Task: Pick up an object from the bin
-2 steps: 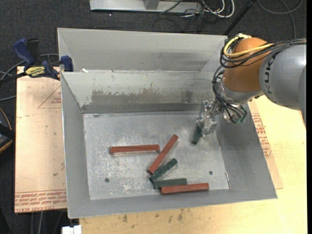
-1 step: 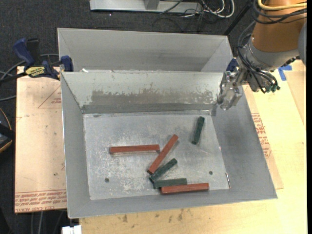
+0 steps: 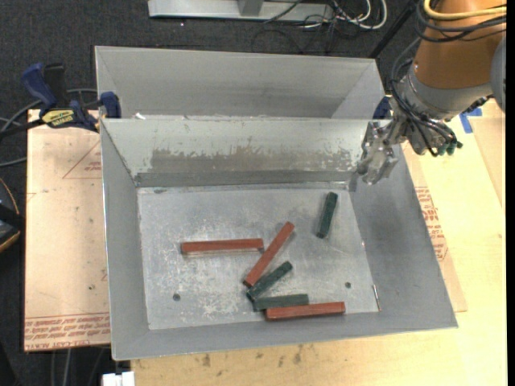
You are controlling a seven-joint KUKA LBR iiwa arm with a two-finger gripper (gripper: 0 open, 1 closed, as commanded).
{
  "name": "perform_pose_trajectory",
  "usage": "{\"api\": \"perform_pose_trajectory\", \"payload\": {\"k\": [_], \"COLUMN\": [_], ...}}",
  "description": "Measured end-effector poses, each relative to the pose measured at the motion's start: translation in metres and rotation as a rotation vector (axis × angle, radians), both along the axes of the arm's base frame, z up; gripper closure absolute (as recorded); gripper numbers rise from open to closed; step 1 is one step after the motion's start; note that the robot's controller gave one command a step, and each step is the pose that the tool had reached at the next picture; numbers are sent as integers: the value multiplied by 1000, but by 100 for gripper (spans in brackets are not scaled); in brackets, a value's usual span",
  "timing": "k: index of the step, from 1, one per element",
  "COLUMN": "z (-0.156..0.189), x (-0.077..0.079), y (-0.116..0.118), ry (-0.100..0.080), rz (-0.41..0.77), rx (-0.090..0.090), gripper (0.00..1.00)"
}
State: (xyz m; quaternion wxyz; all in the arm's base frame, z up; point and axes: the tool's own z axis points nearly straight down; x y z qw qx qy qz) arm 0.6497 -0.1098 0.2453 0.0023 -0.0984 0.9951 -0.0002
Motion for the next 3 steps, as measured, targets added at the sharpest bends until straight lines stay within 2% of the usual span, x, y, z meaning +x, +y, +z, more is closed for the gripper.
{"api": "perform_pose_trajectory", "payload": {"k": [1,2,3], "z": [-83,-83,-105], "x": [-5,-5,-4], "y": [-1,-1,-3], "ry": [3,2,-6], "rz": [5,6,111], "rx": [1,1,-2], "gripper": [0,0,0]}}
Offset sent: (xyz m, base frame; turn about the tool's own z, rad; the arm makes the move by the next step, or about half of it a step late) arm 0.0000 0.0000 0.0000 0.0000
